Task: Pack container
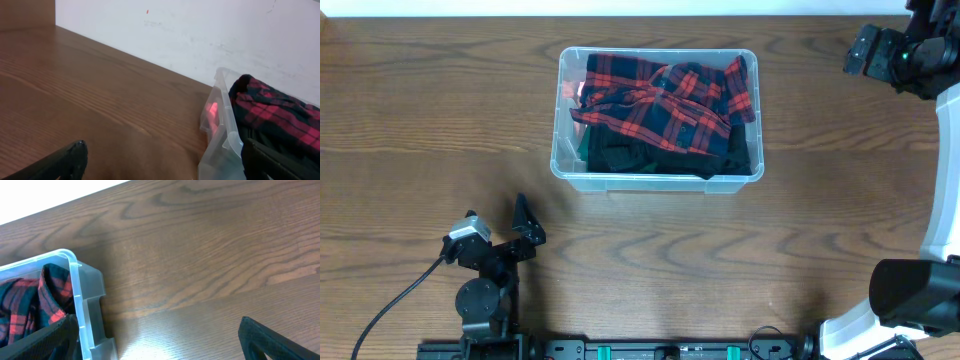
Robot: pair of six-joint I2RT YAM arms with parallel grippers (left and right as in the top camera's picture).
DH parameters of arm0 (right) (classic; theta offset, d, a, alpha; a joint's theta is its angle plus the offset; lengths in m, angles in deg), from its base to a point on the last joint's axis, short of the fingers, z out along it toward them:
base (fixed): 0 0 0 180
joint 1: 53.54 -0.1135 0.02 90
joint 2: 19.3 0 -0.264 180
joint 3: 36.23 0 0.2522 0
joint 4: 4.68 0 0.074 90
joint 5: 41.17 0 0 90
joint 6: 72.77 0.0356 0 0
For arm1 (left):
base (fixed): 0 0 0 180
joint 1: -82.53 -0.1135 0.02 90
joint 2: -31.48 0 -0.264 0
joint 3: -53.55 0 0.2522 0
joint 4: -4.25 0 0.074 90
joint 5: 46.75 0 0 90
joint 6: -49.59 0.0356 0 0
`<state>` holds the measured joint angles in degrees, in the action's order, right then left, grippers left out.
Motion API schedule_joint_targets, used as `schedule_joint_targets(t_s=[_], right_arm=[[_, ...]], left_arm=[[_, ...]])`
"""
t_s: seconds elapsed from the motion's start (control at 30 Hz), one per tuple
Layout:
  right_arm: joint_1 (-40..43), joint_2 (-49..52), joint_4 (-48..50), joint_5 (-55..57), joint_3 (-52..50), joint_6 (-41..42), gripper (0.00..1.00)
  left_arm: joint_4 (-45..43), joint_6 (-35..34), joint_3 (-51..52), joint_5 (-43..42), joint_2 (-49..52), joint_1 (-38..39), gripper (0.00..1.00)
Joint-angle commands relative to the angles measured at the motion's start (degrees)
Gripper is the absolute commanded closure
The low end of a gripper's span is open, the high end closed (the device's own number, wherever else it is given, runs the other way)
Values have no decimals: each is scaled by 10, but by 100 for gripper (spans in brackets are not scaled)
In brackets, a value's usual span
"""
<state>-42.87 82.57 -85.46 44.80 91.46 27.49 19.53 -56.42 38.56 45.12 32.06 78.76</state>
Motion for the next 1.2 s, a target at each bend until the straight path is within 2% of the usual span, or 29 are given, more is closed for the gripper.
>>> schedule_joint_targets(t_s=[0.0,0.73,1.0,1.17], right_arm=[[-2,0,-1,2,0,6,1],[-4,-23,-1,2,0,6,1],[-35,-163,14,29,-49,-8,1],[-40,-312,145,1,-216,-49,1]], left_arm=[[25,14,10,7,-3,-3,2],[25,14,10,7,-3,-3,2],[25,14,10,7,-3,-3,2],[25,14,10,7,-3,-3,2]])
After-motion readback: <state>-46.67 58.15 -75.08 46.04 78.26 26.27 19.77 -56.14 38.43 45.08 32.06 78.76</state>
